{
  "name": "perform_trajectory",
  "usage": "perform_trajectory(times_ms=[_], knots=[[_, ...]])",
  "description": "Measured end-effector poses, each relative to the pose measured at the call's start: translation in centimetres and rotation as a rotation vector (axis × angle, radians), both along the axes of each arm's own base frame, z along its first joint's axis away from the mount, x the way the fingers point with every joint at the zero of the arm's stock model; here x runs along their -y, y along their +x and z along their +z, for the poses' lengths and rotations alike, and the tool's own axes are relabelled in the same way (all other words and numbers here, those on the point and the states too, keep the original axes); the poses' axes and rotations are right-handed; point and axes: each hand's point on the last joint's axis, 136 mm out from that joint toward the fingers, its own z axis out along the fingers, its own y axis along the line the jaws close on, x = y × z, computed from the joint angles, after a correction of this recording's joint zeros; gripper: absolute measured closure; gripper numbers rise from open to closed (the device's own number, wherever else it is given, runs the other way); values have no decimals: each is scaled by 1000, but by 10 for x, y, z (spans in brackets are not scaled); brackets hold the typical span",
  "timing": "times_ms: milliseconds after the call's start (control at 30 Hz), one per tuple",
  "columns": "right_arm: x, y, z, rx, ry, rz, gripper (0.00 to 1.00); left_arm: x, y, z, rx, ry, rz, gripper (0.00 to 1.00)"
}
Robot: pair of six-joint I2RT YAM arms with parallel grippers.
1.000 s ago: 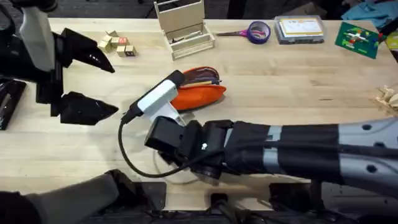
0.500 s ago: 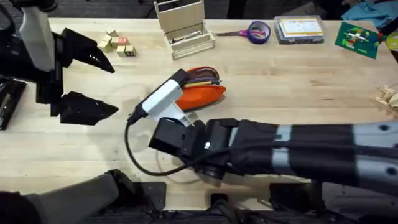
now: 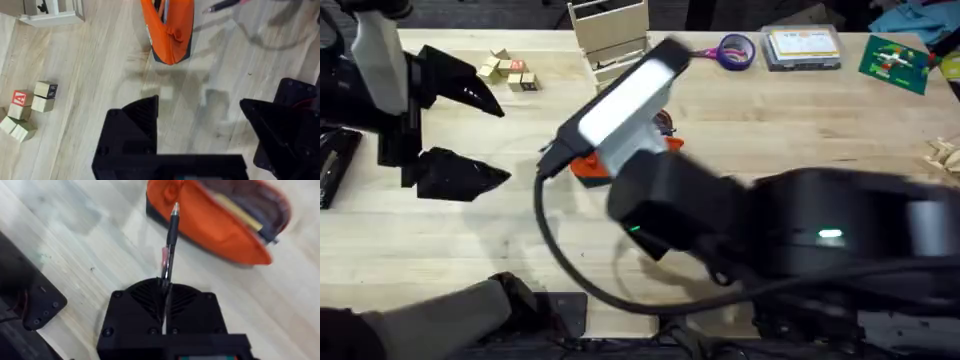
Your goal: Unzip the bag, pick up the pens from the table one at a time and place them inside, then zip the bag closed.
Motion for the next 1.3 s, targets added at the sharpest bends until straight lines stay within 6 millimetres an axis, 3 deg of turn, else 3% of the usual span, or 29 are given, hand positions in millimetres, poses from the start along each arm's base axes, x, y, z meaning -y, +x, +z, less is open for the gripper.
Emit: perform_trajectory(times_ms=[200, 400, 600, 1033, 1300], knots=[[24, 27, 30, 122, -30, 52, 971, 0, 0, 0, 0, 0, 0, 7], [51, 63, 32, 259, -237, 182, 968, 0, 0, 0, 0, 0, 0, 7], [65, 93, 40, 408, -428, 344, 967, 0, 0, 0, 0, 0, 0, 8], [49, 114, 5, 535, -696, 849, 967, 0, 0, 0, 0, 0, 0, 7], [31, 131, -26, 570, -775, 981, 967, 0, 0, 0, 0, 0, 0, 7]])
